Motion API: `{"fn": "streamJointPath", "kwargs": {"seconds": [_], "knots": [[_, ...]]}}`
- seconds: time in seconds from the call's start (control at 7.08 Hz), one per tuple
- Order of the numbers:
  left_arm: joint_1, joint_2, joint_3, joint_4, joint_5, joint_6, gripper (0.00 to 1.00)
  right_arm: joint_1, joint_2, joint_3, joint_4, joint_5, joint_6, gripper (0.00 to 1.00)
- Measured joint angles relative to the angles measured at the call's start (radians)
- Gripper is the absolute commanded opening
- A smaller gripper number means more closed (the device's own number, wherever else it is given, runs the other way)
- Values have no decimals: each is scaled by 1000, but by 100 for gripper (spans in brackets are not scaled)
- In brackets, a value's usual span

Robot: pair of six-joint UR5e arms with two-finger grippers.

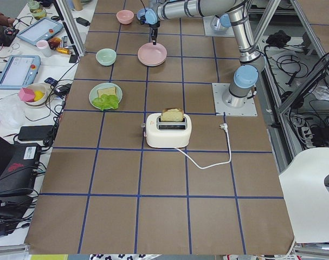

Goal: Stack three plates with pink and blue
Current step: 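Raise the left gripper and withdraw it toward the bread plate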

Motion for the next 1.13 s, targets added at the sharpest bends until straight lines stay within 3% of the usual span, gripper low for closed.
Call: {"fn": "streamJointPath", "kwargs": {"seconds": [0.42,0.71,1.13], "knots": [[15,58,7,-7,-3,12,95,-3,0,1,0,0,-2,100],[52,130,9,-52,-3,60,100,-18,3,2,-1,-3,-7,100],[155,240,7,-120,-43,136,100,-119,-2,-5,27,-10,-5,100]]}}
